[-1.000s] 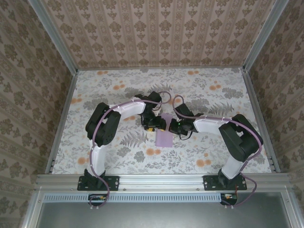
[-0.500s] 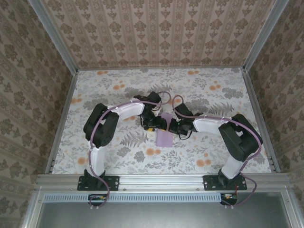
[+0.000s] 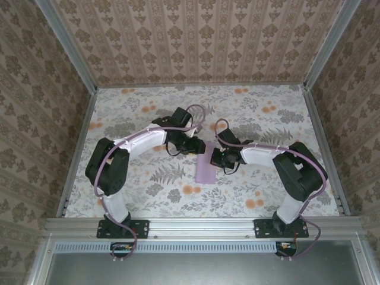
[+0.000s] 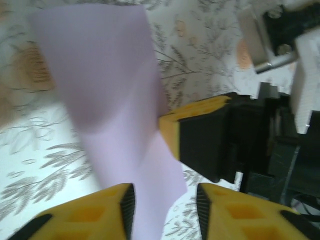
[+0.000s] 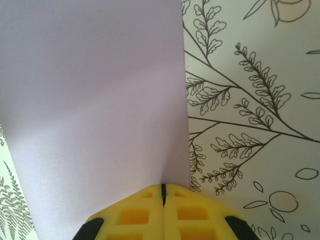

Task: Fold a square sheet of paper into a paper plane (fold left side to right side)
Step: First fold the square sheet of paper in half at the center of the table.

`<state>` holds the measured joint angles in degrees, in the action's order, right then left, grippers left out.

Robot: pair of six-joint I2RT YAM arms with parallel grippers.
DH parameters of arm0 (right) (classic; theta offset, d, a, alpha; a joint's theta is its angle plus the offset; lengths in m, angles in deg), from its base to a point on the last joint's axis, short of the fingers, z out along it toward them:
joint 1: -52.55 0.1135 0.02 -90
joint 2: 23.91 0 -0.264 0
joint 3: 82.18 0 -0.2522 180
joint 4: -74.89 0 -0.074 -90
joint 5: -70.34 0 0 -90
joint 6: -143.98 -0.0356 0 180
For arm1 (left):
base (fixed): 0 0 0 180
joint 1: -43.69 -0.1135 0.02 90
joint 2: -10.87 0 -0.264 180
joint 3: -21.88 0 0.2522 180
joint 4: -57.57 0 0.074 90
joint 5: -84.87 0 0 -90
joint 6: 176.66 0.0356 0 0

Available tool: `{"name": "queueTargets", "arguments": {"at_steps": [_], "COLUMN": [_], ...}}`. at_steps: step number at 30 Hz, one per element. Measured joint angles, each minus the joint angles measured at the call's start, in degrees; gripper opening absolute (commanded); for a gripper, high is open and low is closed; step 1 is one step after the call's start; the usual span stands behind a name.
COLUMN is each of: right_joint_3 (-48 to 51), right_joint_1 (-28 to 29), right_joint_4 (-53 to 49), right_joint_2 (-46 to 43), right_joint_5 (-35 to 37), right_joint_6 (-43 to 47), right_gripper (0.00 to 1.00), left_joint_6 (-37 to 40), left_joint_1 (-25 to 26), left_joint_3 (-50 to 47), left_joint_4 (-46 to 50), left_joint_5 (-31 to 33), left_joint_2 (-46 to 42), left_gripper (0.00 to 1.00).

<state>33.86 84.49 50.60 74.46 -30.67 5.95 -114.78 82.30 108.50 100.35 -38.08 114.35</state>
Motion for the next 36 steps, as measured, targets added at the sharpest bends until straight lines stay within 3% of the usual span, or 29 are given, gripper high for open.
{"name": "queueTargets", "arguments": {"at_steps": [5, 10, 28, 36], "right_joint_3": [-0.02, -0.02, -0.02, -0.02], "right_joint_1": [0.0, 0.0, 0.0, 0.0], "right_joint_4": [-0.04, -0.11, -0.46, -0.63], "right_joint_2": [0.0, 0.0, 0.0, 0.0], "right_joint_5": [0.02, 0.0, 0.04, 0.09], "right_joint_6": [0.0, 0.0, 0.04, 0.07], "right_gripper": [0.0, 0.0, 0.0, 0.0], "left_joint_6": [-0.87, -1.05, 0.76, 0.76], "left_joint_1": [0.37, 0.76, 0.74, 0.0], "left_joint_3": [-1.36, -1.66, -2.71, -4.83], "left_joint_4": [-4.04, -5.27, -3.08, -5.35], "left_joint_5": [-5.77, -7.08, -0.11, -0.83], "left_joint_2": [2.78, 5.6, 9.97, 9.49], "left_gripper": [0.28, 0.24, 0.16, 0.14]}}
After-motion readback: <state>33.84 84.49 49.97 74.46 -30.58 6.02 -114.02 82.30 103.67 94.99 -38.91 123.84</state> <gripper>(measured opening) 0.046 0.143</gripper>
